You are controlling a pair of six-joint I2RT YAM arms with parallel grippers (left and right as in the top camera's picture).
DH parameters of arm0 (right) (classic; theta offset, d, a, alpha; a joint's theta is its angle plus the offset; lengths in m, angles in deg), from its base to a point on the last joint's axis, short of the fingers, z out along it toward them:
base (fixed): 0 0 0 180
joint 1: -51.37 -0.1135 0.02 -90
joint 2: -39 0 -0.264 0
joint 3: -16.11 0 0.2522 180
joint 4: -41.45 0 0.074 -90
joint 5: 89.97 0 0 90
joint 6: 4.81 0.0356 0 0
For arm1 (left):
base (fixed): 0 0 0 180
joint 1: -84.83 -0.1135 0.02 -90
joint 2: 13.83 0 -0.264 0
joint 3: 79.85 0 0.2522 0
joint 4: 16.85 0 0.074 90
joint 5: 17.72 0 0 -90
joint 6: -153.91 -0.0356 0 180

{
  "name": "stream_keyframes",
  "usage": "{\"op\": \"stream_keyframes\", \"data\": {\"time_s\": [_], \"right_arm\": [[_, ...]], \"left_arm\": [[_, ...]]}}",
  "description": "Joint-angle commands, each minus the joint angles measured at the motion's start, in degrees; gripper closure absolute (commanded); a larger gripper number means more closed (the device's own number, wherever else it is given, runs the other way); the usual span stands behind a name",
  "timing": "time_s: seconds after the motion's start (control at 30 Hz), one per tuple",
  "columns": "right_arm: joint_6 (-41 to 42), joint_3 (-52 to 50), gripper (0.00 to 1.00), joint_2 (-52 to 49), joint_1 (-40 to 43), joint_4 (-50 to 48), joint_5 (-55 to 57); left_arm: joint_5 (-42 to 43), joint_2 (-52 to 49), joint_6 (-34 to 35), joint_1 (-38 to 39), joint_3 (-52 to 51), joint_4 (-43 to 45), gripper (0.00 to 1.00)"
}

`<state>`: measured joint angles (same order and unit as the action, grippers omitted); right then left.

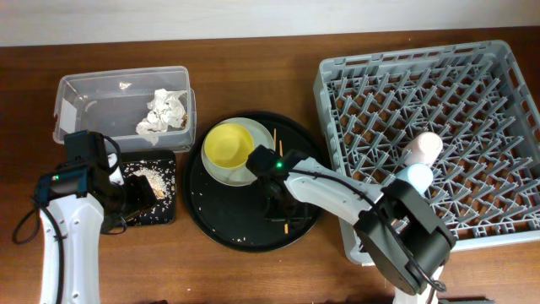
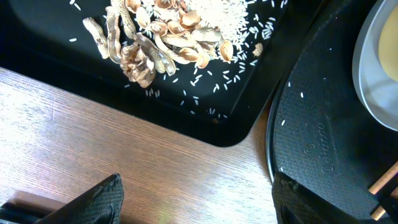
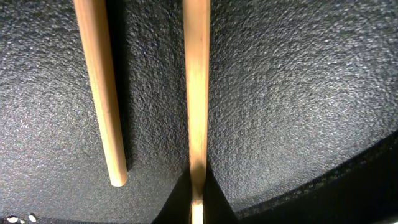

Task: Sort waste into correct bins and load items into the dishwasher rack
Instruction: 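Carry the chopsticks toward the dish rack with the right gripper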

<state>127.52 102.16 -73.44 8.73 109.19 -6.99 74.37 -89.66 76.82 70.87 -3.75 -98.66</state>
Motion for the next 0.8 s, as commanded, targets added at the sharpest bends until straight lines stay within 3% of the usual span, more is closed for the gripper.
{"op": "stream_keyframes", "data": {"time_s": [0.0, 0.1, 0.2, 0.33, 0.43, 0.63, 0.67, 0.77], "right_arm": [[-4.1, 2.9, 0.96, 2.6, 4.2, 3.1, 1.9], [-18.9, 14.1, 0.96, 8.5, 13.2, 15.6, 1.9], [-26.8, 20.3, 0.96, 11.4, 20.6, 24.0, 2.5], [-38.6, 15.9, 0.96, 11.0, 27.1, 27.1, 2.9], [-37.2, 7.6, 0.96, 10.9, 27.1, 21.8, 7.7], [-35.9, 7.5, 0.95, 10.9, 27.9, 21.9, 6.8], [-35.9, 7.5, 0.78, 10.9, 27.9, 21.9, 6.6], [-35.9, 7.5, 0.70, 10.9, 27.9, 21.9, 6.6]], "left_arm": [[0.1, 1.0, 0.3, -0.2, 0.0, 0.1, 0.24], [0.0, 1.0, 0.3, -0.2, 0.0, 0.1, 0.24], [0.0, 1.0, 0.3, -0.2, 0.0, 0.1, 0.24], [0.0, 1.0, 0.3, -0.2, 0.0, 0.2, 0.24], [0.0, 1.0, 0.3, -0.2, 0.0, 0.2, 0.24], [0.0, 1.0, 0.3, -0.2, 0.0, 0.2, 0.24], [0.0, 1.0, 0.3, -0.2, 0.0, 0.3, 0.24], [0.0, 1.0, 0.3, -0.2, 0.0, 0.3, 0.24]]}}
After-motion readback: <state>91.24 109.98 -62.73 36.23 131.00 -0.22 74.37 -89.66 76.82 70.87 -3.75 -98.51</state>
